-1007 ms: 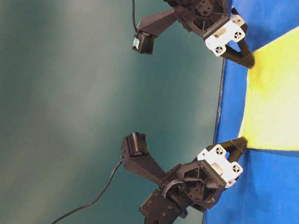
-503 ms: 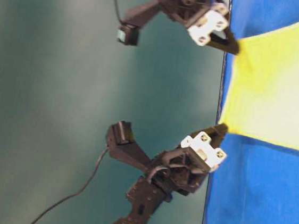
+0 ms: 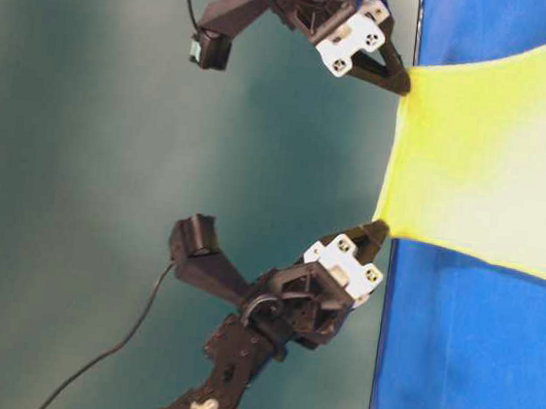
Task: Fold the yellow towel.
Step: 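Fold the top half down onto the bottom half with both grippers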
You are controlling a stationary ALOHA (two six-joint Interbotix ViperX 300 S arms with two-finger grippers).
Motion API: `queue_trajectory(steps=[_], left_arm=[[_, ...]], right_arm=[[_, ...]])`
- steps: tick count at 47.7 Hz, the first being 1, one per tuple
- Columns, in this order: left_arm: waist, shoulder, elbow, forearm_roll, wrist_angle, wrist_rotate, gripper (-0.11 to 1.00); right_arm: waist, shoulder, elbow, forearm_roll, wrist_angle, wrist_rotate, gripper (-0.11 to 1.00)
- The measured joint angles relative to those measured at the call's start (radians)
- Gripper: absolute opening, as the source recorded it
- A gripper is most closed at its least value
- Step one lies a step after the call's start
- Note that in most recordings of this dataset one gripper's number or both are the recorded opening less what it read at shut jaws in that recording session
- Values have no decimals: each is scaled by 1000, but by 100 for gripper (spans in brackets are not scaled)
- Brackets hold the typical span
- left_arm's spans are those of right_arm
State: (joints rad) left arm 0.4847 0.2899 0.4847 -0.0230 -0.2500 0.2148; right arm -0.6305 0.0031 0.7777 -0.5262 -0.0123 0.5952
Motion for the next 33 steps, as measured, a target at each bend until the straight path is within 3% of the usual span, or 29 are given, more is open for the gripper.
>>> queue_trajectory(steps=[12,22,33], left_arm=[[-86,-110,86,0,15,-8,3],[-207,-184,166,0,17,-40,3],[-351,-195,206,0,48,-75,3]], right_arm=[[86,-103,54,14,15,6,5],[221,-190,114,49,55,11,5],[379,-199,130,83,94,60,5]])
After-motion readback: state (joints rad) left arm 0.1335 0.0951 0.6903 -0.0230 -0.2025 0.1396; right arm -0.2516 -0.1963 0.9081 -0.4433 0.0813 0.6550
